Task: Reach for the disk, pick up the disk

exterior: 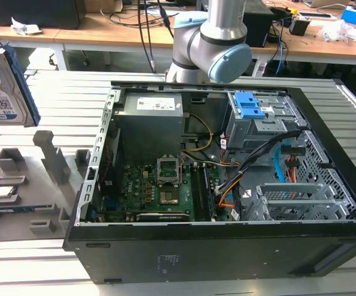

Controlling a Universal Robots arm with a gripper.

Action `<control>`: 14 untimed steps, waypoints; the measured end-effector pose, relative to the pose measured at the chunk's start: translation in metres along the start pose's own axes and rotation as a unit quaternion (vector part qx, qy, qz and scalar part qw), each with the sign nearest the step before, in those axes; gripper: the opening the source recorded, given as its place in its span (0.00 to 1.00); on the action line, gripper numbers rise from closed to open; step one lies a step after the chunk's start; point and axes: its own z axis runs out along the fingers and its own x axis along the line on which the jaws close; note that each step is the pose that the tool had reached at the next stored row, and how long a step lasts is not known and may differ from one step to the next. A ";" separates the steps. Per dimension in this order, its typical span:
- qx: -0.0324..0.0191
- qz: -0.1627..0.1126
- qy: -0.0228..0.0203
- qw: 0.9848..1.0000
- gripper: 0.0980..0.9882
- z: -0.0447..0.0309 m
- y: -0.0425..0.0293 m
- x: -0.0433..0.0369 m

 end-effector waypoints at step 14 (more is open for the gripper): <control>-0.001 0.000 0.000 1.000 0.30 -0.0325 0.0003 0.0006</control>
